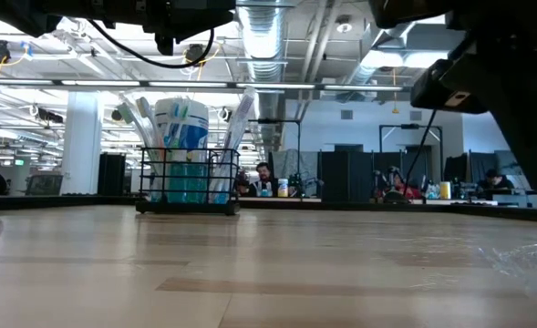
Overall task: Pick & Place toothbrushing station
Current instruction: Put the green toothbrush into the wire organizer
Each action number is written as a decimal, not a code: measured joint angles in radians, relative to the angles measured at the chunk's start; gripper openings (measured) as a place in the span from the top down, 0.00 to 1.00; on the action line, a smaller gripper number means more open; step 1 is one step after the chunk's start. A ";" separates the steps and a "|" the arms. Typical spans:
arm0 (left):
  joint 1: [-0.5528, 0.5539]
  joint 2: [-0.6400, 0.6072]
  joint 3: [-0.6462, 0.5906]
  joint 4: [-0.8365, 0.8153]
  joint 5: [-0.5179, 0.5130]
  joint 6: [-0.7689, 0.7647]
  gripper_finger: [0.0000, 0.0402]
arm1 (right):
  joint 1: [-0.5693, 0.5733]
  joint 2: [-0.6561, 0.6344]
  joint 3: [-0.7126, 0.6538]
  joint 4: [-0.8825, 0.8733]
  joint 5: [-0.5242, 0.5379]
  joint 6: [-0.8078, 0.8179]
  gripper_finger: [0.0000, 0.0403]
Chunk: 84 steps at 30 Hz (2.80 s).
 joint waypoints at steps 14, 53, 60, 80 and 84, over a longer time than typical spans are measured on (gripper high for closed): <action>0.000 0.000 0.000 0.000 0.000 0.000 0.71 | 0.022 0.000 0.000 0.027 0.023 0.025 0.81; 0.000 0.000 0.000 -0.004 0.000 0.000 0.71 | 0.001 0.001 -0.046 0.100 -0.011 0.019 0.63; 0.000 0.000 0.000 -0.004 0.000 0.000 0.71 | 0.008 0.001 -0.048 0.112 -0.010 0.018 0.65; 0.000 0.000 0.000 -0.007 0.000 0.000 0.71 | 0.008 0.001 -0.048 0.121 0.018 -0.008 0.68; 0.000 0.000 0.000 -0.007 0.000 0.000 0.71 | 0.008 0.001 -0.048 0.119 0.017 -0.003 0.68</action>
